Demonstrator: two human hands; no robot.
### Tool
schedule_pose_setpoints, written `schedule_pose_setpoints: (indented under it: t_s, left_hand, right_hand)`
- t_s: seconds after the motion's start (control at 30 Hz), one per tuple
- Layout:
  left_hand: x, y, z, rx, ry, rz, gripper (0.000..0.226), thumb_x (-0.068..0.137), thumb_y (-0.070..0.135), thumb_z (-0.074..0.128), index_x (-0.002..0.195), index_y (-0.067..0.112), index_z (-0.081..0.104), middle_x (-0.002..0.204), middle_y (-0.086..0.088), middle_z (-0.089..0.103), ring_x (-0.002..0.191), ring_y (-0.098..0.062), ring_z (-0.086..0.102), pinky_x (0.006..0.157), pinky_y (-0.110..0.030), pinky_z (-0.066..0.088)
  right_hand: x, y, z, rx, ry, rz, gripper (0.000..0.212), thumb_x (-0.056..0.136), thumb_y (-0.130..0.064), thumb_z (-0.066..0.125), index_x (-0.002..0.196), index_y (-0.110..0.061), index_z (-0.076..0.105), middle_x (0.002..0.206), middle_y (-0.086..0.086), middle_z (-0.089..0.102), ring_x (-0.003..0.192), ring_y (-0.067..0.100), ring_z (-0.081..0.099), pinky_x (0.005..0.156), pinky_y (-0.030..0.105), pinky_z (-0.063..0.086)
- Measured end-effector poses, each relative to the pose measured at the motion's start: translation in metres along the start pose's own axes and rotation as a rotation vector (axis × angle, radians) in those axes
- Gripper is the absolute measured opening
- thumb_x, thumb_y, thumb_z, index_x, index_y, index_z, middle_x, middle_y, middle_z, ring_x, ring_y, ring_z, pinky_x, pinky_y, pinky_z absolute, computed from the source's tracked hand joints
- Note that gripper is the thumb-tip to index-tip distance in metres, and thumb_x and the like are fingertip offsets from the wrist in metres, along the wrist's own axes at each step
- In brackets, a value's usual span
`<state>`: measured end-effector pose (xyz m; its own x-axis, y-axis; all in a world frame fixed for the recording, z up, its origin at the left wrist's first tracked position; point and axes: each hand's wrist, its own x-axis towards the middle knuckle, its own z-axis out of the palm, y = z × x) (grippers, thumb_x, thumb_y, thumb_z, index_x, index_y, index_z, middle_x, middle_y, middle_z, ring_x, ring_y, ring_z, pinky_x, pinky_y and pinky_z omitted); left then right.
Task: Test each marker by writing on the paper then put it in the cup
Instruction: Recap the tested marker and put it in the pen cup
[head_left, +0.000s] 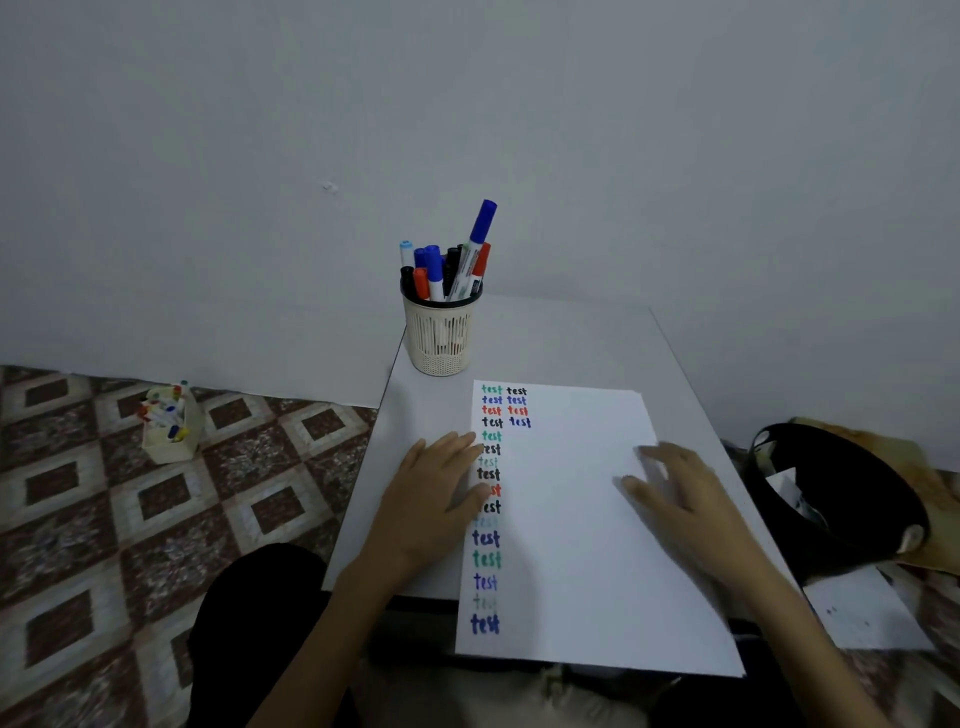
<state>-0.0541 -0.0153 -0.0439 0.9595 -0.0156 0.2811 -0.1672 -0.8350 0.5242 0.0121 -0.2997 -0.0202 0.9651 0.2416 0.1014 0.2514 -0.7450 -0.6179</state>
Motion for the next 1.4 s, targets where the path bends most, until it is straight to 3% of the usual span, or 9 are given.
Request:
schedule_pose_setpoints:
  t_s: [0.13, 0.27, 0.37, 0.5, 0.6, 0.7, 0.83, 0.97, 1.4]
  left_hand:
    - [-0.003, 0.002, 0.000, -0.001, -0.009, -0.014, 0.080, 0.076, 0.064, 0.018, 0.141, 0.021, 0.036, 0.148, 0.007, 0.033, 0.138, -0.004, 0.021, 0.115, -0.026, 0.002]
    - [-0.005, 0.003, -0.001, -0.021, -0.012, -0.018, 0.078, 0.077, 0.065, 0.022, 0.139, 0.020, 0.038, 0.148, 0.005, 0.035, 0.137, -0.005, 0.024, 0.114, -0.026, 0.004]
    - [-0.025, 0.016, -0.009, -0.128, -0.029, 0.006, 0.078, 0.076, 0.072, 0.032, 0.137, 0.025, 0.041, 0.145, 0.013, 0.034, 0.133, 0.002, 0.024, 0.115, -0.031, 0.009]
    - [-0.072, 0.034, -0.018, -0.221, -0.052, 0.207, 0.054, 0.078, 0.065, 0.056, 0.125, 0.038, 0.053, 0.138, 0.029, 0.036, 0.131, 0.005, 0.028, 0.108, -0.027, 0.026]
    - [-0.095, 0.038, -0.019, -0.186, -0.076, 0.354, 0.053, 0.074, 0.058, 0.070, 0.121, 0.038, 0.057, 0.133, 0.025, 0.044, 0.130, -0.002, 0.036, 0.106, -0.024, 0.030]
    - [-0.102, 0.036, -0.009, -0.114, 0.022, 0.507, 0.035, 0.079, 0.045, 0.072, 0.110, 0.029, 0.065, 0.121, 0.016, 0.055, 0.120, -0.006, 0.049, 0.101, -0.037, 0.036]
    - [-0.100, 0.030, -0.002, -0.107, 0.170, 0.567, 0.013, 0.087, 0.023, 0.067, 0.099, 0.020, 0.070, 0.109, 0.010, 0.062, 0.106, -0.008, 0.057, 0.087, -0.036, 0.046]
    - [-0.091, 0.030, -0.006, -0.105, 0.195, 0.454, 0.015, 0.091, 0.025, 0.059, 0.101, 0.021, 0.070, 0.107, 0.012, 0.065, 0.102, -0.004, 0.059, 0.082, -0.029, 0.050]
    - [-0.057, 0.019, -0.007, -0.076, 0.193, 0.319, 0.020, 0.091, 0.029, 0.052, 0.105, 0.025, 0.066, 0.111, 0.014, 0.066, 0.105, 0.002, 0.058, 0.085, -0.025, 0.052]
  right_hand:
    - [-0.012, -0.007, 0.019, -0.156, 0.006, -0.033, 0.057, 0.094, -0.048, 0.049, 0.143, -0.019, 0.043, 0.157, 0.006, 0.027, 0.147, 0.016, 0.017, 0.121, 0.041, 0.002]
    - [-0.019, -0.013, 0.015, -0.054, 0.027, -0.052, 0.069, 0.089, -0.064, 0.043, 0.148, -0.029, 0.033, 0.161, 0.000, 0.014, 0.148, 0.012, 0.007, 0.121, 0.041, 0.001]
    - [-0.042, -0.020, 0.004, -0.031, -0.053, -0.222, 0.076, 0.079, -0.078, 0.043, 0.145, -0.042, 0.030, 0.159, -0.017, 0.009, 0.147, 0.002, 0.004, 0.121, 0.038, 0.005]
    - [-0.076, -0.019, -0.005, -0.149, -0.317, -0.582, 0.070, 0.077, -0.073, 0.058, 0.139, -0.046, 0.040, 0.151, -0.023, 0.028, 0.141, -0.008, 0.016, 0.119, 0.024, 0.013]
    - [-0.095, -0.013, -0.006, -0.241, -0.239, -0.735, 0.055, 0.077, -0.070, 0.062, 0.123, -0.040, 0.053, 0.139, -0.018, 0.045, 0.131, -0.001, 0.038, 0.108, 0.018, 0.032]
    - [-0.104, -0.013, -0.003, -0.250, -0.112, -0.837, 0.027, 0.084, -0.047, 0.067, 0.104, -0.031, 0.059, 0.121, -0.015, 0.054, 0.114, 0.003, 0.053, 0.089, 0.020, 0.045]
    - [-0.102, -0.013, 0.000, -0.188, -0.002, -0.847, 0.008, 0.093, -0.032, 0.061, 0.097, -0.026, 0.065, 0.107, -0.014, 0.061, 0.102, 0.000, 0.059, 0.076, 0.015, 0.048]
    - [-0.086, -0.014, 0.006, -0.133, 0.036, -0.779, 0.009, 0.093, -0.032, 0.060, 0.093, -0.026, 0.067, 0.099, -0.015, 0.067, 0.096, 0.001, 0.065, 0.067, 0.024, 0.055]
    - [-0.045, -0.011, 0.026, -0.078, 0.137, -0.695, 0.027, 0.091, -0.039, 0.057, 0.094, -0.021, 0.076, 0.100, -0.010, 0.071, 0.091, 0.001, 0.066, 0.073, 0.024, 0.055]
